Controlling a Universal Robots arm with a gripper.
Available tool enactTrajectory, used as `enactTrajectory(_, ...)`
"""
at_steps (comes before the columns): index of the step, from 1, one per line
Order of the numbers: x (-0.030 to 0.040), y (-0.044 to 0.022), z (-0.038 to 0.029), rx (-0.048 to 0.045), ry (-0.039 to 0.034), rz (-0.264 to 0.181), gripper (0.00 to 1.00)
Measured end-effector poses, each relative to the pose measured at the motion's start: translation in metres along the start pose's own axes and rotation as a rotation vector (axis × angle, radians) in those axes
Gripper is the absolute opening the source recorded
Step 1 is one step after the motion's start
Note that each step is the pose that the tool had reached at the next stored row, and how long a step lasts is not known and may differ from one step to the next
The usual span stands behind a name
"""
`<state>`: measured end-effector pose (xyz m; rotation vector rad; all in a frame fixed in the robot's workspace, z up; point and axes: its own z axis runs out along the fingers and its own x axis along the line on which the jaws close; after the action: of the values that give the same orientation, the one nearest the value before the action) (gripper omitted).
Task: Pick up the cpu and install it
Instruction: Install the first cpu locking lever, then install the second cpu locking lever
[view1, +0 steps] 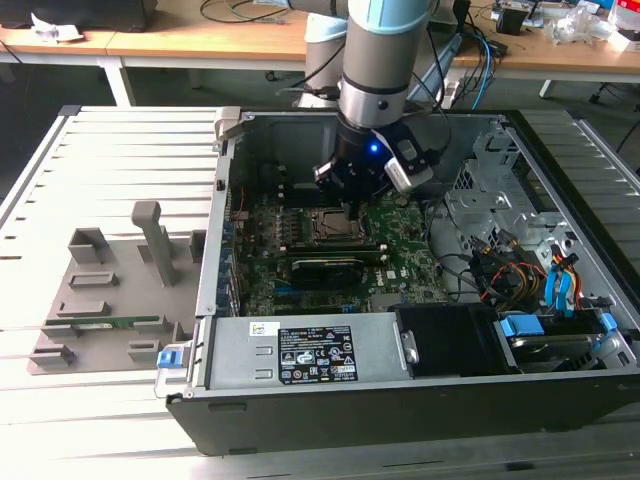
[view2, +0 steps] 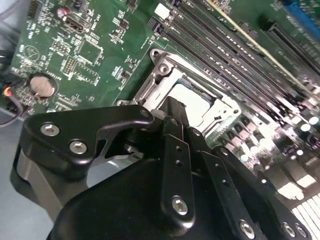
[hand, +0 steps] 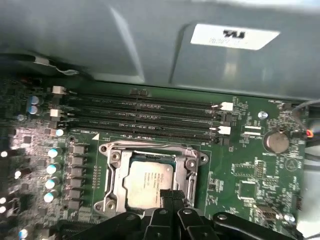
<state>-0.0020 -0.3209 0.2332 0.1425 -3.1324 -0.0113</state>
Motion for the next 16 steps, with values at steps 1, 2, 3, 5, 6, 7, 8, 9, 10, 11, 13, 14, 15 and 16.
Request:
enactTrajectory(1,0.0001,0.0001,-0.0078,0.0003,-0.0001,0.0,0.11)
enactTrajectory(2,0.0001,0.0001,-0.0117,0.0005,-0.0001,0.0,0.11)
enactTrajectory(3,0.0001,0.0001,-0.015,0.0004,-0.0001,0.0,0.11)
enactTrajectory(5,0.0001,0.0002,-0.0205,0.0002,-0.0002,0.0,0.11)
enactTrajectory(6,0.0001,0.0002,-0.0206,0.0003,-0.0002,0.0,0.11)
enactTrajectory(7,0.0001,0.0002,-0.0207,0.0003,-0.0001,0.0,0.11)
enactTrajectory(8,0.0001,0.0002,-0.0208,0.0004,-0.0001,0.0,0.11)
enactTrajectory(9,0.0002,0.0002,-0.0209,0.0004,-0.0001,0.0,0.11)
enactTrajectory(10,0.0001,0.0002,-0.0209,0.0004,-0.0001,0.0,0.11)
enactTrajectory(11,0.0001,0.0002,-0.021,0.0004,-0.0001,0.0,0.11)
enactTrajectory(13,0.0002,-0.0005,-0.0212,0.0007,0.0001,0.0,0.11)
enactTrajectory(14,0.0008,-0.0064,-0.0212,0.0005,0.0,0.0,0.11)
enactTrajectory(15,0.0017,-0.0164,-0.0212,0.0004,-0.0001,0.0,0.11)
enactTrajectory(16,0.002,-0.0203,-0.0212,0.0003,-0.0001,0.0,0.11)
